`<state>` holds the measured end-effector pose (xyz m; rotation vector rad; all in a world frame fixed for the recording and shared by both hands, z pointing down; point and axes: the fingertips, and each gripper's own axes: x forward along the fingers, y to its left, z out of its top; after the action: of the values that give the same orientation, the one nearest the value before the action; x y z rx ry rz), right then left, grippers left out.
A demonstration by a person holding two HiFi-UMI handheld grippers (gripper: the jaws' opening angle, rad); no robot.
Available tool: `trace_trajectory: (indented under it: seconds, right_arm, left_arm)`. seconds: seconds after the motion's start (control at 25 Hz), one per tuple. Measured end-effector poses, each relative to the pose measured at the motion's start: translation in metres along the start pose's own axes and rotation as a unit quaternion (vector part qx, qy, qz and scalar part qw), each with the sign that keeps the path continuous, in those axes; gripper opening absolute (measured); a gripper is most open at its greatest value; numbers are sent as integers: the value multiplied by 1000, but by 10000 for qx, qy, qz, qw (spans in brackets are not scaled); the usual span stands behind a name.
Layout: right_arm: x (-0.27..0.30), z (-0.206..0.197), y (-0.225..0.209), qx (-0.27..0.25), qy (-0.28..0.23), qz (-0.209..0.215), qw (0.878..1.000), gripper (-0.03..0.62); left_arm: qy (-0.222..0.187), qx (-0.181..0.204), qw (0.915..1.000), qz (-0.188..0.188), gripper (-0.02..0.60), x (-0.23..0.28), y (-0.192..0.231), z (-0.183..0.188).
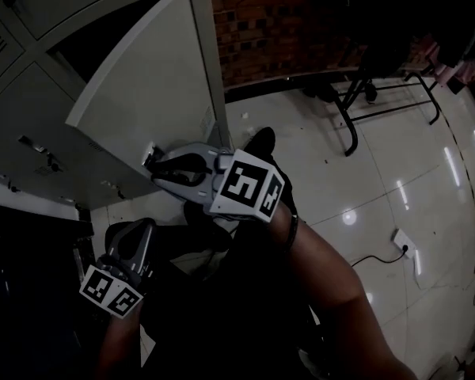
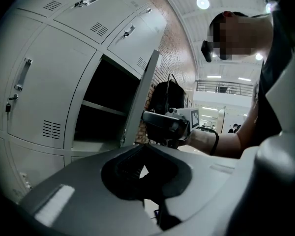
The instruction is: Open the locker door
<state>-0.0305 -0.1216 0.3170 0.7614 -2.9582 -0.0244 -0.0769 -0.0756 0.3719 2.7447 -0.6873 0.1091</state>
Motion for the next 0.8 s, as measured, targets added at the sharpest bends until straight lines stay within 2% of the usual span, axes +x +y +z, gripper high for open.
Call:
trace_trajectory:
  seconds: [0.12,0.4,0.8]
  right_arm:
    - [-21,0,4,-152,-61,211,9996,48]
    - [-61,4,9,-137,-178,528,9984,54]
    - [-106,0,4,-231,-88,461,9986,66]
  left_arm:
    - [13,-13,10000,-89,12,4,-5,-1]
    - [-4,-19,9999,-117,12,4,-5,1]
    - [-27,-26,9999,-152,12,7,-8,-1]
